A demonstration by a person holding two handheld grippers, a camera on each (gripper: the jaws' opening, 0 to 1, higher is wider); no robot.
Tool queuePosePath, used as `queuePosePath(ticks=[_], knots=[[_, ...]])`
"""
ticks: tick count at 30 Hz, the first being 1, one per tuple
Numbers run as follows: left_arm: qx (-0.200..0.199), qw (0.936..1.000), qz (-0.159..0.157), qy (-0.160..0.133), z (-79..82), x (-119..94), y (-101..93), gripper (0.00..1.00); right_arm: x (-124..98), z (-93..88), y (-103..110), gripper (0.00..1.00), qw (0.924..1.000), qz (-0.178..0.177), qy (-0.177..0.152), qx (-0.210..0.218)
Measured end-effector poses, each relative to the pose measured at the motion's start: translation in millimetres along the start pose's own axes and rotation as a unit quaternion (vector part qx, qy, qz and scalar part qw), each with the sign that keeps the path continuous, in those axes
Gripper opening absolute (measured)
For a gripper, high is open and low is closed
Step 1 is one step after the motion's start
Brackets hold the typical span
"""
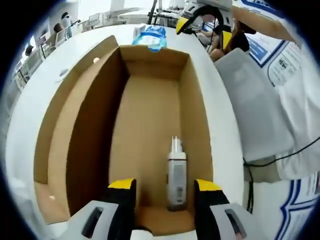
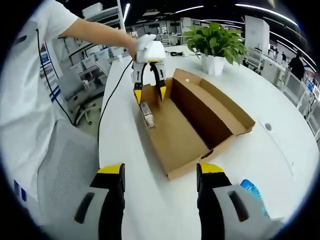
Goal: Operate the shoe box by opening the lid, removing the specified soft item, and placing it in the target area until the item is outside and the box remains undamaged.
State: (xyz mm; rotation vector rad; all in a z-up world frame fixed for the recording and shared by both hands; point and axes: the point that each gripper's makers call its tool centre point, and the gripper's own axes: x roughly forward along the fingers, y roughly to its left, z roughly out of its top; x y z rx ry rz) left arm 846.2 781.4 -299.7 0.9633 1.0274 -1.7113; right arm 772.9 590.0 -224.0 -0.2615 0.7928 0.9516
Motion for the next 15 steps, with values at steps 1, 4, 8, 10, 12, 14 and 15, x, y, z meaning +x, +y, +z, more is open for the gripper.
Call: queuePosePath(ticks=[1, 4, 8, 10, 12, 14, 15], knots=[[0.001, 1.0000, -0.001, 0.002, -0.4, 1.5, -0.6, 0.46, 0.9, 0.0, 0.8, 0.54, 1.0000, 0.003, 0.003, -0.003], [0.011, 0.9998, -0.002, 0.016, -5.8, 7.9, 2.4, 0.45, 3.8, 1.4, -3.1, 0.53, 0.9999, 0.008, 0.007, -0.010], [0.017, 0.9994, -0.005, 0.031, -7.8, 17.1, -2.2, 0.42, 8.0, 8.3, -8.8, 0.53, 0.9997, 0.012, 0.008, -0.019], [0.028, 0.9989, -0.002, 0.038, -13.2, 20.3, 3.8, 0.42, 10.3, 11.7, -11.8, 0.53, 0.9996, 0.013, 0.006, -0.023], [0.031, 0.9986, -0.002, 0.043, -15.6, 22.4, 5.0, 0.41, 11.8, 13.9, -11.7, 0.53, 0.9996, 0.014, 0.004, -0.025], [0.040, 0.9980, 0.002, 0.048, -16.1, 24.4, 6.2, 0.42, 13.5, 17.0, -11.5, 0.52, 0.9995, 0.015, 0.001, -0.028], [0.041, 0.9980, 0.002, 0.049, -16.1, 25.4, 6.3, 0.42, 14.0, 17.4, -12.1, 0.52, 0.9995, 0.016, 0.000, -0.028]])
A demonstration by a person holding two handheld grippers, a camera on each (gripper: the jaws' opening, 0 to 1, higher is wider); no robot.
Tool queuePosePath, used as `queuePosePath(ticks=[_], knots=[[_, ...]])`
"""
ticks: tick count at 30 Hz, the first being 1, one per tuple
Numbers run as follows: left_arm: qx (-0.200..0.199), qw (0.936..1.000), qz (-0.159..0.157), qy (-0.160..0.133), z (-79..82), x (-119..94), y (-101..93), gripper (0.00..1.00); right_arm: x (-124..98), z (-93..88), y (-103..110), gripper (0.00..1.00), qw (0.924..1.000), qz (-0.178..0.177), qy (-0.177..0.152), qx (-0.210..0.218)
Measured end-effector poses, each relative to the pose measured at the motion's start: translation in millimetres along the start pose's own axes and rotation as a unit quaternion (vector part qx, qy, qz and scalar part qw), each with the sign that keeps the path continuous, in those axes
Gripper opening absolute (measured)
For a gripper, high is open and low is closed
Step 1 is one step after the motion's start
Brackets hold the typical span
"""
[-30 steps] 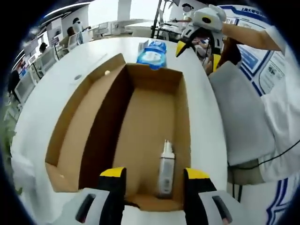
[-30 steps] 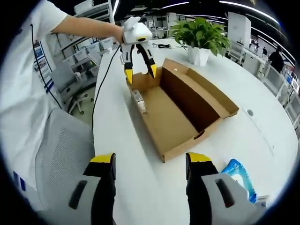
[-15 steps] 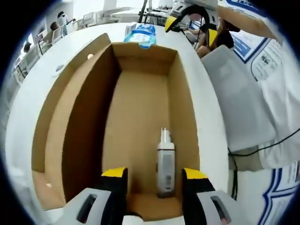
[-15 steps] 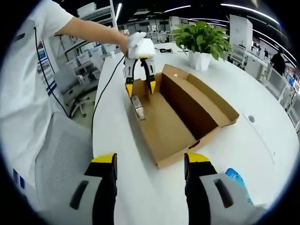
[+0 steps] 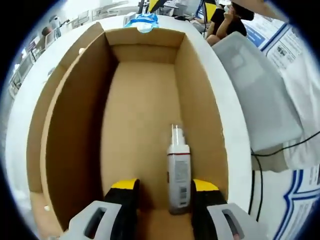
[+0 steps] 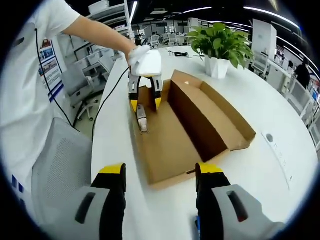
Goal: Operate the shoe box by opening the lid, removing the specified soft item, and placing it in the target area until the item is outside and the box remains undamaged.
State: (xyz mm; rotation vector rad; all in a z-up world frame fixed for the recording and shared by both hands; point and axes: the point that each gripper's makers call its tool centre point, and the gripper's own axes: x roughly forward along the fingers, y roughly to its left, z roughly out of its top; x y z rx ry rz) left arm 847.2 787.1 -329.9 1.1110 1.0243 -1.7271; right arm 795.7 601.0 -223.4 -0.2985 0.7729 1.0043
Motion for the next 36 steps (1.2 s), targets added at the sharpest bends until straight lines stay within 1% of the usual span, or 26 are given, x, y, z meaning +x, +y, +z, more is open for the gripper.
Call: queuePosePath(ticks=[7, 11, 15, 24, 28, 30, 32, 36], knots=[[0.023, 0.9996, 0.008, 0.012, -1.8, 7.1, -0.3, 0.42, 1.4, 0.9, -6.4, 0.52, 1.0000, 0.001, -0.001, -0.003], [0.032, 0.9991, 0.020, 0.016, -3.5, 9.0, 4.2, 0.41, 0.6, -0.8, -11.0, 0.51, 1.0000, 0.000, 0.000, -0.003], [0.031, 0.9991, 0.023, 0.019, -5.3, 10.5, 6.2, 0.37, 1.4, 1.8, -5.9, 0.51, 1.0000, 0.000, -0.002, -0.006], [0.041, 0.9982, 0.033, 0.030, -7.9, 15.4, 8.5, 0.31, 3.6, 5.3, -7.9, 0.49, 0.9999, -0.001, -0.008, -0.008], [0.061, 0.9959, 0.050, 0.043, -9.8, 19.4, 10.7, 0.27, 4.7, 5.7, -8.6, 0.49, 0.9999, -0.001, -0.009, -0.008], [0.068, 0.9953, 0.050, 0.048, -9.8, 22.4, 8.0, 0.25, 4.7, 5.7, -9.2, 0.49, 0.9999, -0.001, -0.010, -0.008], [0.078, 0.9938, 0.056, 0.056, -9.8, 21.9, 8.3, 0.24, 4.5, 5.8, -9.8, 0.49, 0.9999, -0.002, -0.010, -0.009], [0.081, 0.9932, 0.061, 0.057, -10.0, 22.3, 8.4, 0.23, 3.9, 6.7, -9.5, 0.48, 0.9999, -0.004, -0.011, -0.009]])
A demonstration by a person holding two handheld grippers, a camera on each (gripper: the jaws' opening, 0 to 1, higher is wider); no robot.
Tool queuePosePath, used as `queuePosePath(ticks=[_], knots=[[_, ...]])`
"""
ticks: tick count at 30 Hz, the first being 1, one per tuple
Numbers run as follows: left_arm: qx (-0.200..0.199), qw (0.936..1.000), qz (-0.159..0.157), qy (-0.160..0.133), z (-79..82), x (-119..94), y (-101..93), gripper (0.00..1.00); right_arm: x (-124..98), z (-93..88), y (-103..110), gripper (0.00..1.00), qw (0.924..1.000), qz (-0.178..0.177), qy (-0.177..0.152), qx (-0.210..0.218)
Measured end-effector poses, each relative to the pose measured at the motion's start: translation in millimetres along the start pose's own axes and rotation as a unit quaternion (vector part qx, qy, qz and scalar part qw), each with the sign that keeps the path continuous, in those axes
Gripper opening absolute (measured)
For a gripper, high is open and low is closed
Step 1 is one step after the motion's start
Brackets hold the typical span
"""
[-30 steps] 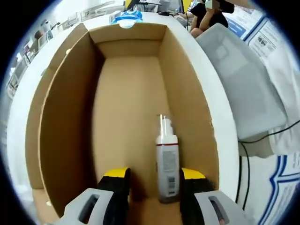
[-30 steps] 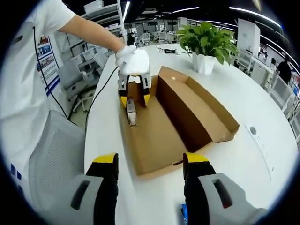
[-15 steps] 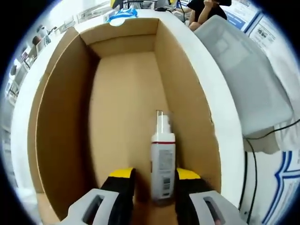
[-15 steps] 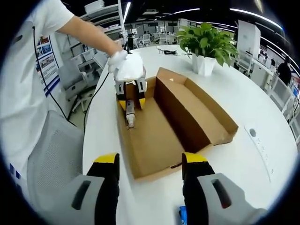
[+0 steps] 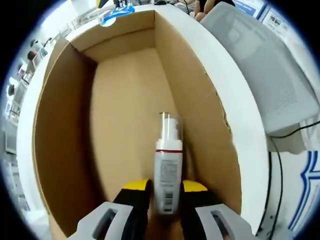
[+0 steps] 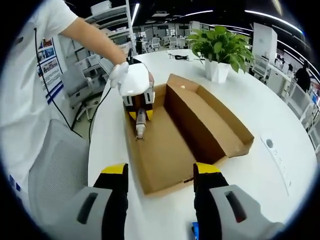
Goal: Operate the shoe box by opening the lid, removing the specified soft item, and placing it in the target area until the item is outside and the box remains undamaged.
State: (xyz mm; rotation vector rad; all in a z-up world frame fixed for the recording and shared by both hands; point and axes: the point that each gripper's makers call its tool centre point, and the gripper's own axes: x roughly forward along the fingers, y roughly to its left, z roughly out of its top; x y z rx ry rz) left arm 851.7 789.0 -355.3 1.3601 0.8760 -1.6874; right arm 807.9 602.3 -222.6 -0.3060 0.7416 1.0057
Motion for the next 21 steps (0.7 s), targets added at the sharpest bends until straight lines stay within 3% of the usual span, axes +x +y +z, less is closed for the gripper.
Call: queuePosePath(ticks=[11, 21], knots=[[0.007, 0.9998, 0.019, 0.006, -0.6, 1.0, -2.2, 0.20, 1.9, 0.1, -0.1, 0.47, 1.0000, -0.004, -0.002, 0.000], [0.006, 0.9995, 0.029, -0.006, -0.2, -1.3, 0.4, 0.19, 2.0, 3.8, 10.4, 0.46, 1.0000, -0.006, -0.004, -0.001]])
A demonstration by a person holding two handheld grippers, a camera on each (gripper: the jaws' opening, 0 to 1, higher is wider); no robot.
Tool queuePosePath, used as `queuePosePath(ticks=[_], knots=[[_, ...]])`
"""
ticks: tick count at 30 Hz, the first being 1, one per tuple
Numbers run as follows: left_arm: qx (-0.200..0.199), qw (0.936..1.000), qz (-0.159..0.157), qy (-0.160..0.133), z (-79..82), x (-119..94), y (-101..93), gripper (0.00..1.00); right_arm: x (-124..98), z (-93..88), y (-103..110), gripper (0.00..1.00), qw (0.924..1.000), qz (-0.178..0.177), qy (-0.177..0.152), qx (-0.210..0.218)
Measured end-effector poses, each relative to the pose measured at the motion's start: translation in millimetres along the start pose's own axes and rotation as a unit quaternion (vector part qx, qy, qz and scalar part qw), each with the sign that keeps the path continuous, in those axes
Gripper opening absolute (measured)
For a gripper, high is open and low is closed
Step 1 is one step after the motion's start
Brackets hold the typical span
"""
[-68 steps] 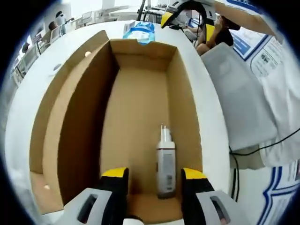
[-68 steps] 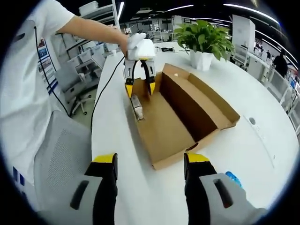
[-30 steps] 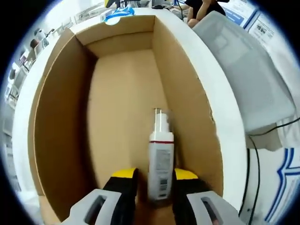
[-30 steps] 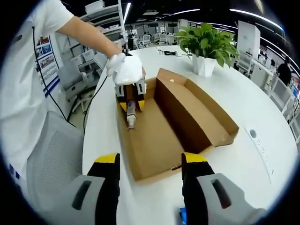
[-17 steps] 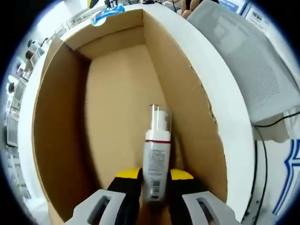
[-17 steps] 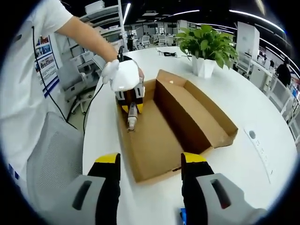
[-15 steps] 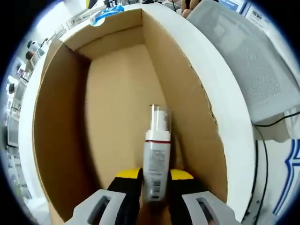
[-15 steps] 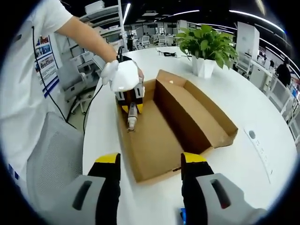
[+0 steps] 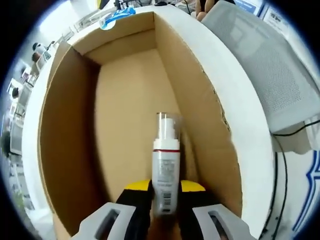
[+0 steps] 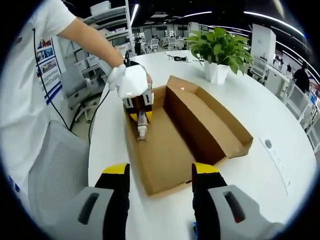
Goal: Operate the shoe box by opening the lid, removing the specified soft item, and placing it in the target area until the item is outside and the box remains undamaged.
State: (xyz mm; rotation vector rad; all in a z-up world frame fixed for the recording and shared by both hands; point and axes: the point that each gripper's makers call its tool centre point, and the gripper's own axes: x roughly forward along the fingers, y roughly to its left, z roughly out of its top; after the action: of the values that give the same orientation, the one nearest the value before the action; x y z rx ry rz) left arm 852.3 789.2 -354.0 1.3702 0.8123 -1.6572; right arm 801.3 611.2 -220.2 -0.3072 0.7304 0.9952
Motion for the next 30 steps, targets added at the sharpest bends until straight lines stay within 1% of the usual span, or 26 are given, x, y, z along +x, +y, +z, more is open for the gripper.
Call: queuePosePath(ticks=[10, 12, 16, 19, 24, 30], knots=[[-0.019, 0.9997, 0.005, -0.014, 3.5, -10.4, 0.1, 0.18, -2.2, 5.1, 1.6, 0.46, 1.0000, -0.003, -0.003, -0.006], [-0.033, 0.9991, 0.004, -0.026, 6.4, -14.2, 0.4, 0.18, -2.3, 5.4, 1.0, 0.46, 1.0000, -0.003, -0.004, -0.007], [-0.048, 0.9983, 0.008, -0.032, 7.6, -20.6, 1.9, 0.18, -2.7, 7.2, 3.9, 0.46, 0.9999, -0.002, -0.008, -0.008], [-0.054, 0.9978, 0.016, -0.035, 8.6, -26.0, 1.3, 0.18, -3.5, 10.0, 10.0, 0.46, 0.9999, 0.000, -0.010, -0.012], [-0.062, 0.9971, 0.025, -0.036, 10.5, -31.3, -0.9, 0.18, -6.0, 14.0, 9.1, 0.46, 0.9998, 0.001, -0.017, -0.015], [-0.069, 0.9962, 0.037, -0.037, 14.2, -37.7, -0.1, 0.18, -10.7, 16.2, 14.4, 0.46, 0.9996, 0.004, -0.022, -0.019]])
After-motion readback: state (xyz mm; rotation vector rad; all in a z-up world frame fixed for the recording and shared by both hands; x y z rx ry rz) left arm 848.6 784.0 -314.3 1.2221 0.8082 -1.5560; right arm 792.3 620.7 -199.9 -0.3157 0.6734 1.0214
